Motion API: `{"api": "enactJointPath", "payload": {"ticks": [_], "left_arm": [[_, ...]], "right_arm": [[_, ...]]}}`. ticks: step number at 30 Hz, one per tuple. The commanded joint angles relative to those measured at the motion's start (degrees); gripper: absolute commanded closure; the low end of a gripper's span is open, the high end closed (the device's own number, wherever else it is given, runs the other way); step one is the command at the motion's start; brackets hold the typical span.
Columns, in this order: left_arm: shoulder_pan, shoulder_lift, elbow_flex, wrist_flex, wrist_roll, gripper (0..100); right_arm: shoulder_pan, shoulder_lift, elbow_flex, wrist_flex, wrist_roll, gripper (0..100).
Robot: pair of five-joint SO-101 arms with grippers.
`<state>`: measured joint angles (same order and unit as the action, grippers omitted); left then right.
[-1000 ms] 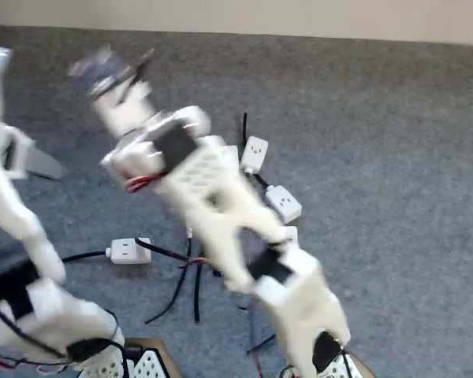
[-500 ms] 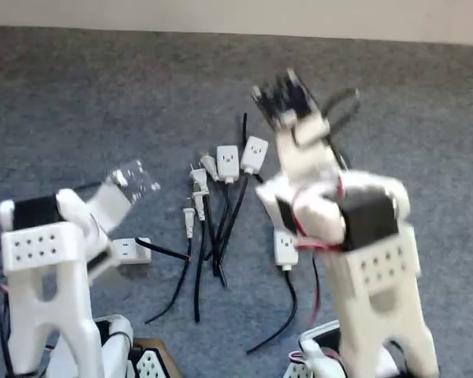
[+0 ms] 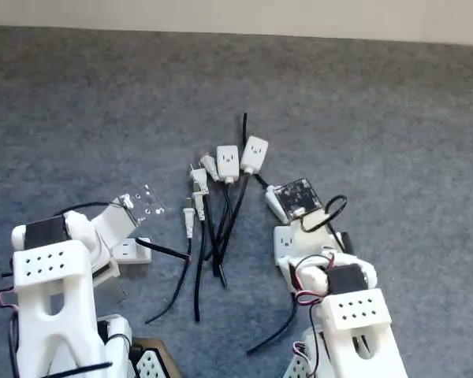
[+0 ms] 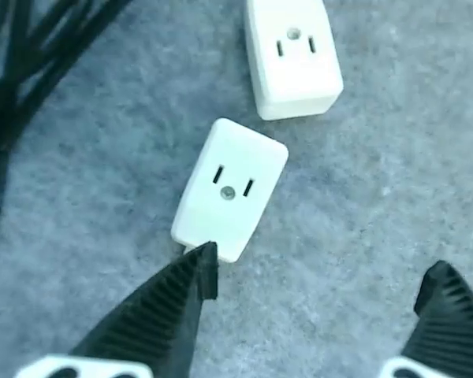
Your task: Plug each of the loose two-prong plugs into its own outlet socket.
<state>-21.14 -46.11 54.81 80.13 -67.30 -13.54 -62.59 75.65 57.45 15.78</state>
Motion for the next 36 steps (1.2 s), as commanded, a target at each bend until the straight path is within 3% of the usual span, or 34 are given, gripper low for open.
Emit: {"api": "enactJointPath", "payload": {"ticks": [1,10,16,26,33,36], "left_arm": [[-0.40,-0.92,3.82,-7.03,-1.05,60],[-0.31,-0.92,12.35,-28.13,-0.88,59],[3.03,-0.92,16.84,-36.57,-0.70,59],[7.25,-1.01,17.89,-38.86,-0.79,59],[9.80,-1.01,17.63,-38.86,-0.18,76],[9.54,-1.01,17.36,-42.02,6.07,78]], "right_arm": [[0.57,-1.45,3.12,-3.21,0.79,62.3],[-2.33,-1.54,4.09,-3.30,0.79,62.3],[-2.33,-1.54,4.09,-3.30,0.70,62.3],[-2.33,-1.54,4.18,-3.12,0.62,62.3],[-2.33,-1.54,4.18,-3.03,0.62,62.3],[-2.33,-1.54,4.18,-3.03,0.62,62.3]]}}
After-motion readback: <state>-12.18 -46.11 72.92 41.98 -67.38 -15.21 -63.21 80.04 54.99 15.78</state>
